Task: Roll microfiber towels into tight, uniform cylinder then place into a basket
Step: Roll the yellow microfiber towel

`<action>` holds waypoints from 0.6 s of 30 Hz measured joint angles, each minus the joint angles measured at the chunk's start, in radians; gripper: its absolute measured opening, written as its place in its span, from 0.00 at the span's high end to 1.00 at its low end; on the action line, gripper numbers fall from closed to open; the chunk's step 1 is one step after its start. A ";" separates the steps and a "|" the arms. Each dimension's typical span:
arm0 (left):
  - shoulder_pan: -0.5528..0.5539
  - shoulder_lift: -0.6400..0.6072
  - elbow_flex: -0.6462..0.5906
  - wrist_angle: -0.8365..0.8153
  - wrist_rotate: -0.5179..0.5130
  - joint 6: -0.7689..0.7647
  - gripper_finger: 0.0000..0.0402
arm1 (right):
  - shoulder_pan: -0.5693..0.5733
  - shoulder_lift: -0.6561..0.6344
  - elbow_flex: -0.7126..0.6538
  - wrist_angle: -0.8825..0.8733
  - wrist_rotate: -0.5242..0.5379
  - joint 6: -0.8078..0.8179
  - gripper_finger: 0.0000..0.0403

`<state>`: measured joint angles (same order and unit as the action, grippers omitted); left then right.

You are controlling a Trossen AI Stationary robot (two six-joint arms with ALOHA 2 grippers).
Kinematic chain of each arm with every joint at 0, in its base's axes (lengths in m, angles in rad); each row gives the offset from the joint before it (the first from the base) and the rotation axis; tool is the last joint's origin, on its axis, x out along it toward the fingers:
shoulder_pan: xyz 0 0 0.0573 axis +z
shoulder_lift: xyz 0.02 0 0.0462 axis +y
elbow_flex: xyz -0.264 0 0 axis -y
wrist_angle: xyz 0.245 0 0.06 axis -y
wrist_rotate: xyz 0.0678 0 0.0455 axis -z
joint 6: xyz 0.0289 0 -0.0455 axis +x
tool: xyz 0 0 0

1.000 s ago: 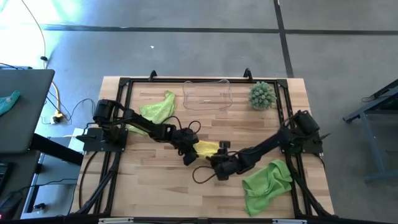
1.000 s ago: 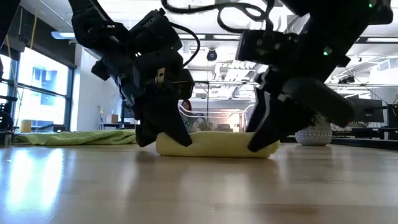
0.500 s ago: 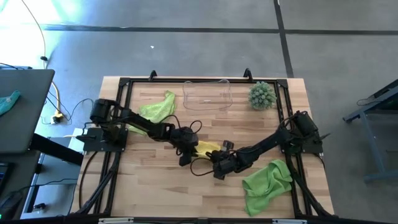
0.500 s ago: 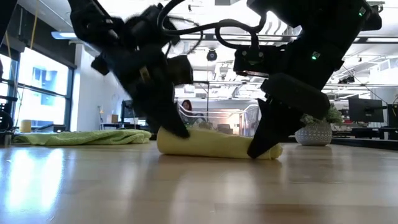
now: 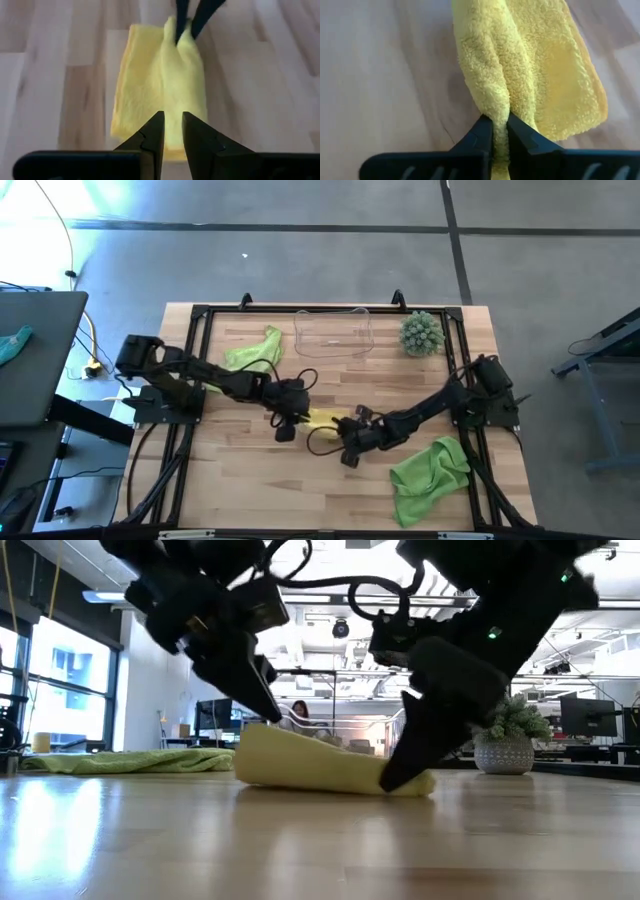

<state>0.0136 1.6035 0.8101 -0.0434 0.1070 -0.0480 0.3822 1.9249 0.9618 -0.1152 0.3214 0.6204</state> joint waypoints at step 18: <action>-0.187 0.013 0.001 0.063 -0.109 0.157 0.73 | -0.133 0.005 -0.129 0.400 -0.350 0.072 0.98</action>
<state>-0.1738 1.6165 0.8108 0.0196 -0.0024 0.1089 0.2492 1.9297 0.8326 0.2846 -0.0287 0.6921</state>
